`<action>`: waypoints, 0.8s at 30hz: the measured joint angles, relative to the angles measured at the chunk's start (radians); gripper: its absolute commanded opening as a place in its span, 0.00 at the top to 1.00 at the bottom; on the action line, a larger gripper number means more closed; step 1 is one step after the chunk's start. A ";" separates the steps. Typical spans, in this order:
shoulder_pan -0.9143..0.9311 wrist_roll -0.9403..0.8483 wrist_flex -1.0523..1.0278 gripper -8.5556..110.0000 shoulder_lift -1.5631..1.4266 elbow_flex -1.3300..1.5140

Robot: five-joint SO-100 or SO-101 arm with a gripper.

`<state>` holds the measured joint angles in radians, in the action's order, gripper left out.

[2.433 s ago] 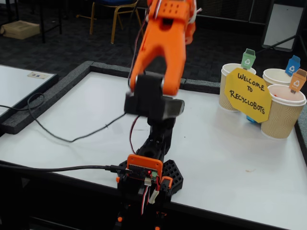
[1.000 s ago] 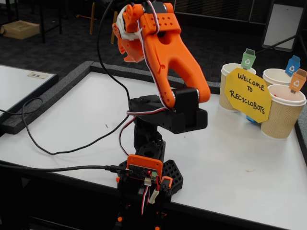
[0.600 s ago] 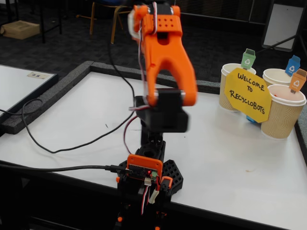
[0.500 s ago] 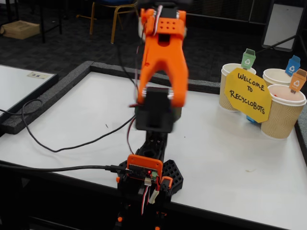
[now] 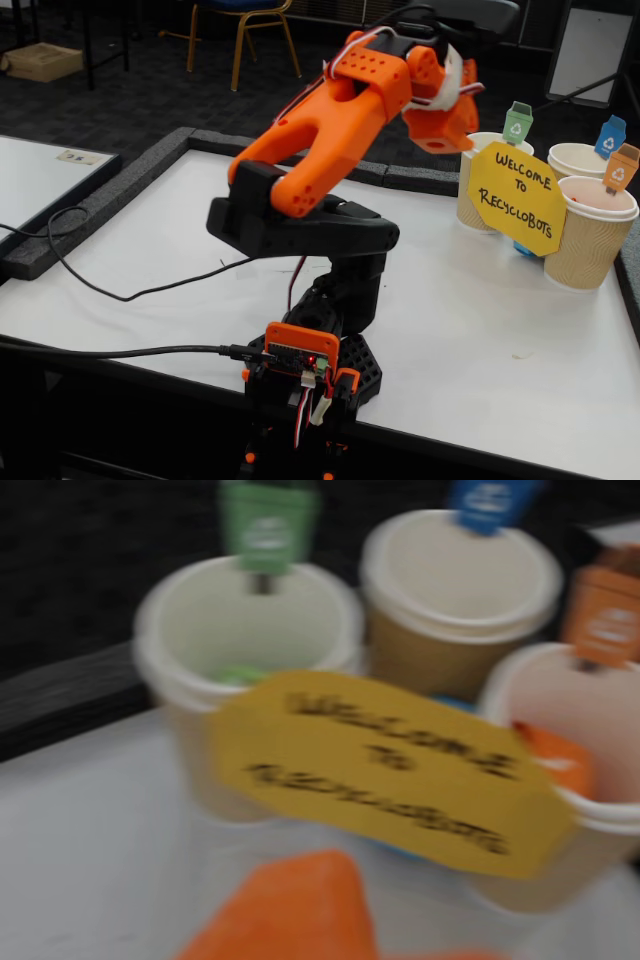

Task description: Sort rubbish by color.

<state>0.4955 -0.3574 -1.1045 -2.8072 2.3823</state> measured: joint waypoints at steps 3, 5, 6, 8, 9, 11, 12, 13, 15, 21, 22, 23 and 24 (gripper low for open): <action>0.035 0.000 0.002 0.93 0.000 0.009; 0.041 0.000 0.008 0.93 0.000 0.020; 0.040 0.000 0.014 0.93 0.000 0.026; 0.025 0.000 0.031 0.93 0.000 0.043; 0.003 0.000 0.040 0.93 0.000 0.051; -0.054 0.000 0.052 0.93 0.000 0.063; -0.086 0.000 0.055 0.93 0.000 0.066; -0.121 0.000 0.057 0.93 0.000 0.066; -0.193 0.000 0.057 0.93 0.000 0.066; -0.420 0.000 0.074 0.93 0.000 0.097; -0.456 0.000 0.078 0.93 0.000 0.104; -0.491 0.000 0.083 0.93 0.000 0.112; -0.523 0.000 0.086 0.93 0.000 0.123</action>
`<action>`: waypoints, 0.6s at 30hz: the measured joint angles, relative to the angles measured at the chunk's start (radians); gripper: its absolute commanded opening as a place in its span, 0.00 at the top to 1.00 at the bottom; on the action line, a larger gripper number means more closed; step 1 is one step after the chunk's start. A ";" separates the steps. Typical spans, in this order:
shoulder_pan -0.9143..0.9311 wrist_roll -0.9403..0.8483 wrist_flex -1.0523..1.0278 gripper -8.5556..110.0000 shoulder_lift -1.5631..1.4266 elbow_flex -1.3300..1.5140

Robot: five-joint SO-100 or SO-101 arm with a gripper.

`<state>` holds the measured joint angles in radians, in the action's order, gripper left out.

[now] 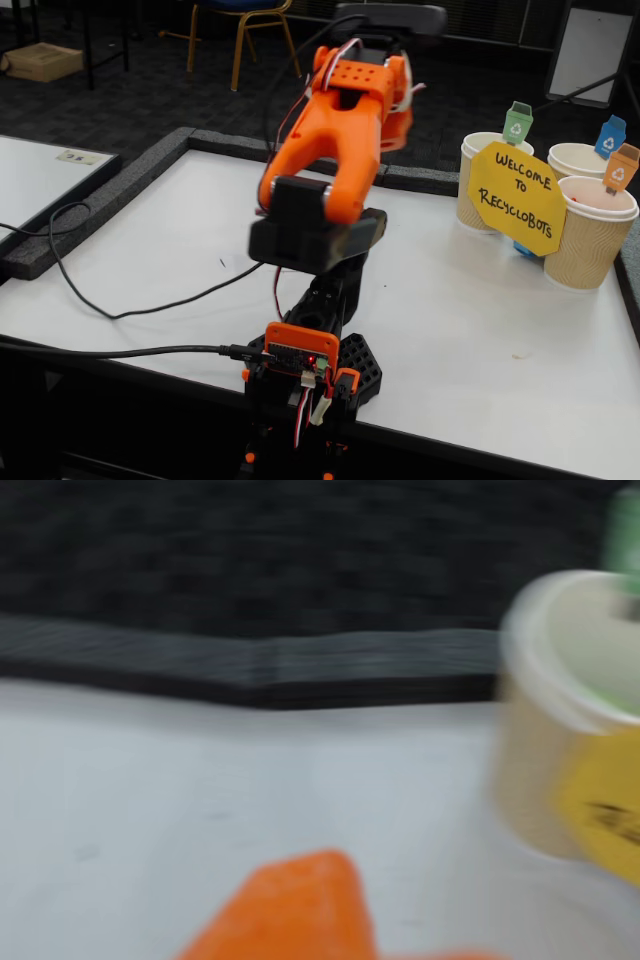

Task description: Sort rubbish by color.

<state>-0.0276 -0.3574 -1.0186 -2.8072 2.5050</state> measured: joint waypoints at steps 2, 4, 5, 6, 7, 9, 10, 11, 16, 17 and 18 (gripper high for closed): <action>-0.048 0.000 0.012 0.93 -0.011 0.028; -0.061 0.000 0.028 0.93 -0.021 0.054; -0.060 0.000 0.037 0.93 -0.028 0.074; -0.052 0.000 0.051 0.93 -0.031 0.095; -0.040 0.000 0.063 0.93 -0.034 0.120; -0.008 0.000 0.089 0.93 -0.048 0.175; 0.008 0.011 0.097 0.93 -0.060 0.204; 0.020 0.026 0.101 0.93 -0.072 0.225; 0.044 0.098 0.089 0.93 -0.178 0.318; 0.046 0.107 0.077 0.93 -0.207 0.334; 0.046 0.115 0.060 0.93 -0.239 0.354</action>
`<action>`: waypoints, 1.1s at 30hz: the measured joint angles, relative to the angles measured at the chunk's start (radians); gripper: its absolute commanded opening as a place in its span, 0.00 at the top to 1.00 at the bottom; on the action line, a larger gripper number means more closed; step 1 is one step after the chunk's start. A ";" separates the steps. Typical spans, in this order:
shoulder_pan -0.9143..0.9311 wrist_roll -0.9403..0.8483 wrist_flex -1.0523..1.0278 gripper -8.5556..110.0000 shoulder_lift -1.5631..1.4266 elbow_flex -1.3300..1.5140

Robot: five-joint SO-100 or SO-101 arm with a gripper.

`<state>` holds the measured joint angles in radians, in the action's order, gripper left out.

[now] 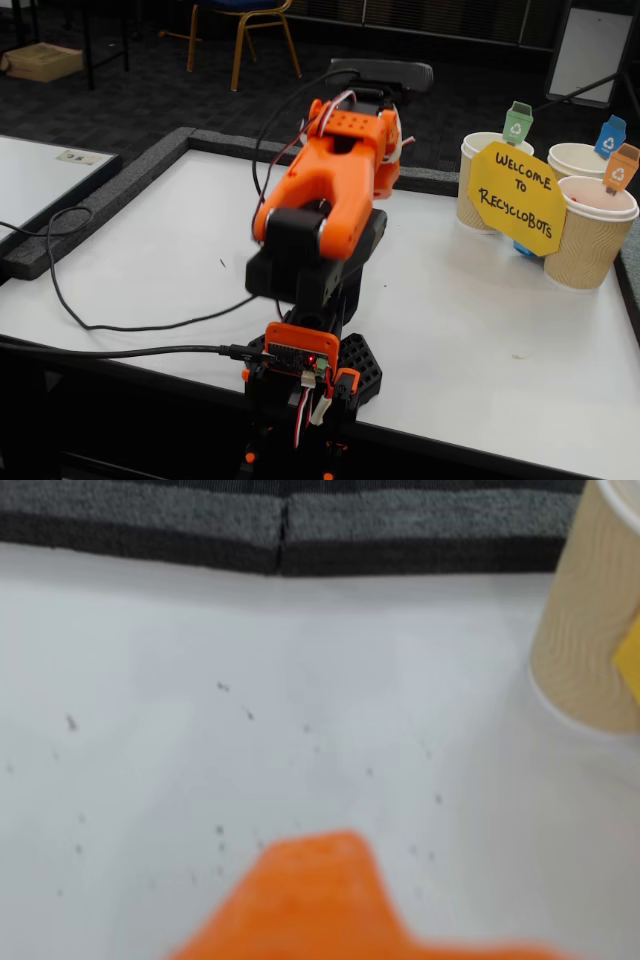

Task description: Sort rubbish by color.

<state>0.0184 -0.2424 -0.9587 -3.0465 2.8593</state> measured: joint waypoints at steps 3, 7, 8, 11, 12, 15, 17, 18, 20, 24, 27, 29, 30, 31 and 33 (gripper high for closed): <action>0.002 0.028 -0.057 0.93 -0.077 0.044; 0.002 0.060 -0.133 0.92 -0.132 0.084; 0.002 0.064 -0.153 0.92 -0.150 0.095; 0.017 0.087 -0.198 0.92 -0.189 0.120; 0.023 0.092 -0.210 0.92 -0.198 0.126; 0.035 0.097 -0.242 0.92 -0.209 0.146; 0.037 0.100 -0.256 0.92 -0.209 0.164; 0.040 0.100 -0.258 0.93 -0.209 0.178; 0.046 0.104 -0.259 0.93 -0.209 0.190; 0.049 0.115 -0.259 0.93 -0.209 0.193; 0.046 0.117 -0.259 0.93 -0.209 0.193; 0.044 0.117 -0.259 0.93 -0.209 0.193; 0.044 0.117 -0.261 0.93 -0.209 0.193; 0.044 0.117 -0.262 0.93 -0.209 0.193; 0.046 0.133 -0.264 0.93 -0.209 0.193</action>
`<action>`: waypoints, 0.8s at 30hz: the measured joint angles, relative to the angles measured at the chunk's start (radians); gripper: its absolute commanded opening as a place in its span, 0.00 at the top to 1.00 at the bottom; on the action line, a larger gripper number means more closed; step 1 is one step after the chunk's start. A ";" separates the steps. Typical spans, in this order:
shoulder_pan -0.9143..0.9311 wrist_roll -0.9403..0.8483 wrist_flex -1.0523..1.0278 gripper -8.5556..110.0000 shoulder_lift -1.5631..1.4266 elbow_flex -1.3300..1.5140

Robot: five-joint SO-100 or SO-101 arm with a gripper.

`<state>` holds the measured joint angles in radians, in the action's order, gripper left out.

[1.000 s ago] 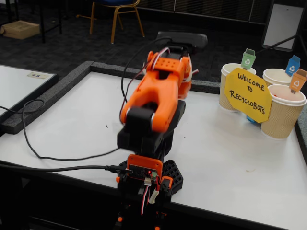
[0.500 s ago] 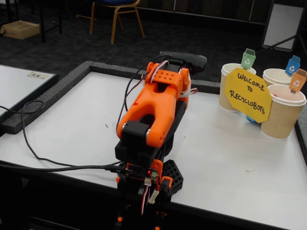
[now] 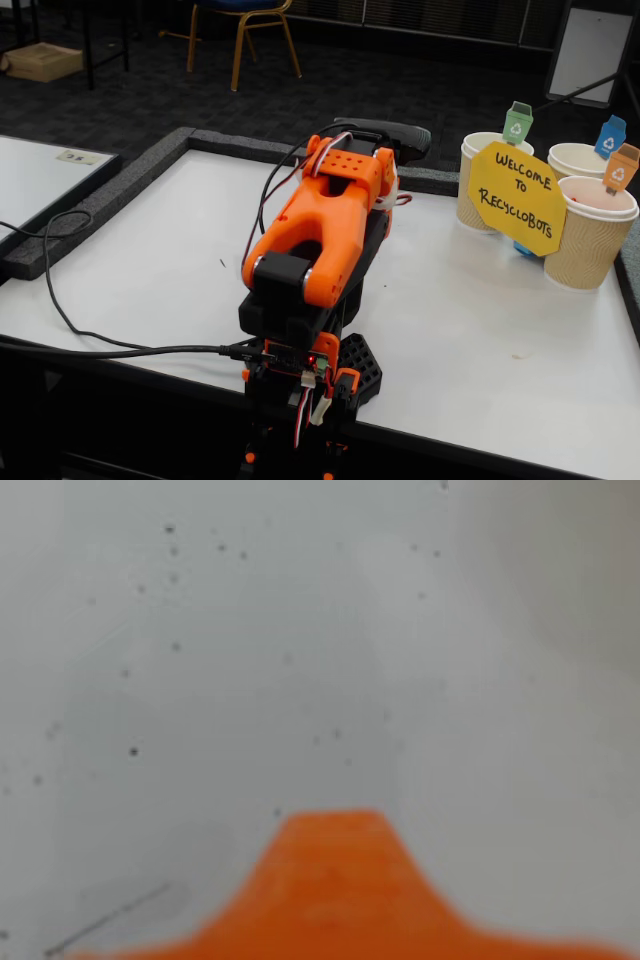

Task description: Sort rubbish by color.

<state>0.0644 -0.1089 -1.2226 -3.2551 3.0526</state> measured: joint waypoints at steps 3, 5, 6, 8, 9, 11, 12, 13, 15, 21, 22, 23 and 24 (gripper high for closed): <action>0.009 0.055 0.000 0.93 0.000 0.000; 0.009 0.077 0.000 0.93 0.000 0.000; 0.009 0.083 0.000 0.93 0.000 0.000; 0.009 0.087 0.000 0.93 0.000 0.000; 0.009 0.091 0.000 0.93 0.000 0.000; 0.009 0.091 0.000 0.93 0.000 0.000; 0.009 0.091 0.000 0.93 0.000 0.000; 0.009 0.091 0.000 0.93 0.000 0.000; 0.009 0.091 0.000 0.93 0.000 0.000; 0.009 0.091 0.000 0.93 0.000 0.000; 0.009 0.091 0.000 0.93 0.000 0.000; 0.009 0.091 0.000 0.93 0.000 0.000; 0.009 0.091 0.000 0.93 0.000 0.000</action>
<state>0.0736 -0.0184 -1.2226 -3.2551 3.0526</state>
